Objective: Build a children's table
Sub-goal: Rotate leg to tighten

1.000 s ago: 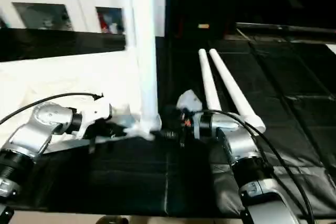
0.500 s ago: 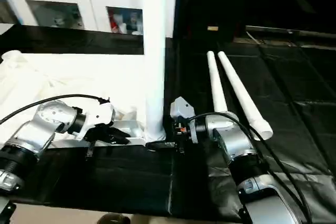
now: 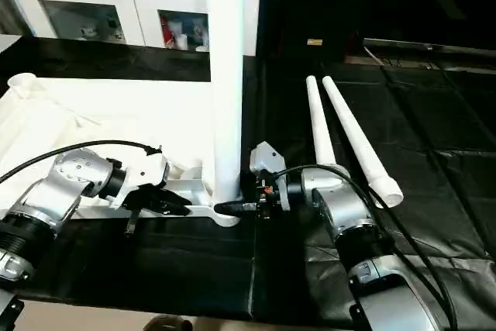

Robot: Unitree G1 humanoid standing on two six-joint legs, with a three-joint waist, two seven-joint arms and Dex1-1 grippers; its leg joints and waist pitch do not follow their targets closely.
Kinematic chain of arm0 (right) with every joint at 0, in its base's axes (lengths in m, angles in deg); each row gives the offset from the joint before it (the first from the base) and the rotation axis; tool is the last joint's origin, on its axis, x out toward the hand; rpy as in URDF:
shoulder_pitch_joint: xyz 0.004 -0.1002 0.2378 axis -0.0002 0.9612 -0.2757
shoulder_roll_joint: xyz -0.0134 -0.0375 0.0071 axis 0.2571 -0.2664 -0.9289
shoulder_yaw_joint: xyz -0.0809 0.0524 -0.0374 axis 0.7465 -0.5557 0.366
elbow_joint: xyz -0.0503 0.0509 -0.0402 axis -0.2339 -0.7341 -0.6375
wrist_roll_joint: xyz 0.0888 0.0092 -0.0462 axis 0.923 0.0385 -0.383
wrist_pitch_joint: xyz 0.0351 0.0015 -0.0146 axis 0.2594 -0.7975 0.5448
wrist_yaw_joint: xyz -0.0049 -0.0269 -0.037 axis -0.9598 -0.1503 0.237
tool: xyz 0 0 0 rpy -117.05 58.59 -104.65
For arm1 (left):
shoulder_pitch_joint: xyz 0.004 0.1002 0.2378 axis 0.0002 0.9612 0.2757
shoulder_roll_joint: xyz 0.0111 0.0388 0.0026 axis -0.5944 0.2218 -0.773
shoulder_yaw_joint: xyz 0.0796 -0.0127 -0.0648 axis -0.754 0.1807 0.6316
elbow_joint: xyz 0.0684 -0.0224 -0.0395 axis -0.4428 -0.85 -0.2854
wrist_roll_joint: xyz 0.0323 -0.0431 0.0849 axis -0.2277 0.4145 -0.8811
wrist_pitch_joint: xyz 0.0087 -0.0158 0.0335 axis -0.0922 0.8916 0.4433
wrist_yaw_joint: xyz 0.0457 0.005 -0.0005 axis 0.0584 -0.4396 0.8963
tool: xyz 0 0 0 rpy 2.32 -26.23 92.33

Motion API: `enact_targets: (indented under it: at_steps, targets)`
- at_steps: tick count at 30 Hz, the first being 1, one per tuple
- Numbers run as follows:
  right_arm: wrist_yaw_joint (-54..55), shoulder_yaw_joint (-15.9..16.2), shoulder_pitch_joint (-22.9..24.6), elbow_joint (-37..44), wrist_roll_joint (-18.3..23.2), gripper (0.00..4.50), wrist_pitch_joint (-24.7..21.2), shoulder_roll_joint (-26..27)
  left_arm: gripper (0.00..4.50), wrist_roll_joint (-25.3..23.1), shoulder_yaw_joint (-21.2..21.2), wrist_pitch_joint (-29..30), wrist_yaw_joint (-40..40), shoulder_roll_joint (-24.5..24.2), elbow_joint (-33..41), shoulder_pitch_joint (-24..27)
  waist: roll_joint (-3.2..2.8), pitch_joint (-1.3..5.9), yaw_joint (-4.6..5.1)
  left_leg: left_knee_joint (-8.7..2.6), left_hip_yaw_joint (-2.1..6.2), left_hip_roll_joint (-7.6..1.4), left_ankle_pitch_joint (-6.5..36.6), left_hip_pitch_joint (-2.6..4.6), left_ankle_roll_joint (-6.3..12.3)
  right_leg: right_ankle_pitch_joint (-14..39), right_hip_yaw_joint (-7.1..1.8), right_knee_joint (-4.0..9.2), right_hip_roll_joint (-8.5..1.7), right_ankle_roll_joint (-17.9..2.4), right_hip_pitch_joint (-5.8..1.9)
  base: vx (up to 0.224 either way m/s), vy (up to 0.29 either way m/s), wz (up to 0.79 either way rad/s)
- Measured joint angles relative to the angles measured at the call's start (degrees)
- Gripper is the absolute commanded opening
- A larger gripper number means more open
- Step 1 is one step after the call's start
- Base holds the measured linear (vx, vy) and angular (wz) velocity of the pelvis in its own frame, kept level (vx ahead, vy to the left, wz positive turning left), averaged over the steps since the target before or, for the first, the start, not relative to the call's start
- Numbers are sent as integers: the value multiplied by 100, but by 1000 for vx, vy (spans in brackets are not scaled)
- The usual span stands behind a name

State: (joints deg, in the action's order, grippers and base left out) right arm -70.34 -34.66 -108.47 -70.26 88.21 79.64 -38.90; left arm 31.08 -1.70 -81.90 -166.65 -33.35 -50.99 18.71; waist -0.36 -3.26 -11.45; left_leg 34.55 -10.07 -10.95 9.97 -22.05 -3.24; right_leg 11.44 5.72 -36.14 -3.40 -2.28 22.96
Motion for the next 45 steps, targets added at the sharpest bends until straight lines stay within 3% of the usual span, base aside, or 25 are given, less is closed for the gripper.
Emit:
enact_targets:
  at_steps: [11,13,20,29,34,40,45]
  targets:
    - [59,-45,96,228,42,234,22,-11,0,2,2,-4,13,48,-119,-39,-7,5,2,0,0,0,0,10,0,-1,0,0,-1,0,-16,0,0,0]
    - [72,-45,111,238,42,208,24,-4,0,3,6,-28,15,66,-165,-52,-8,6,1,0,0,0,0,11,0,-1,0,0,-1,0,-18,0,0,0]
    - [195,-101,231,390,72,200,-35,54,0,3,45,49,39,141,-230,-67,-21,14,1,0,0,0,0,14,0,-1,0,0,-2,0,-26,0,0,0]
    - [1148,-438,567,680,102,200,-397,276,0,2,219,480,606,455,-365,-77,-31,19,40,-4,0,-1,-1,58,-2,9,-1,1,-3,30,-62,0,0,0]
    - [2996,-955,465,542,-73,200,-795,924,0,-91,523,1504,1860,982,-192,-77,-24,15,258,-14,0,2,0,111,-4,14,-1,11,-4,38,-100,0,0,0]
    - [5032,-1459,-272,-287,-152,200,-979,1643,0,-254,827,2427,3432,1720,97,-99,-1,11,564,-25,5,2,-4,112,-11,6,0,15,-1,27,-83,0,0,0]
    - [5424,-1459,-478,-548,-153,200,-830,1766,0,-400,819,2396,3642,1756,166,-114,10,14,584,-55,9,4,-6,101,-18,5,3,30,5,6,-67,0,0,0]
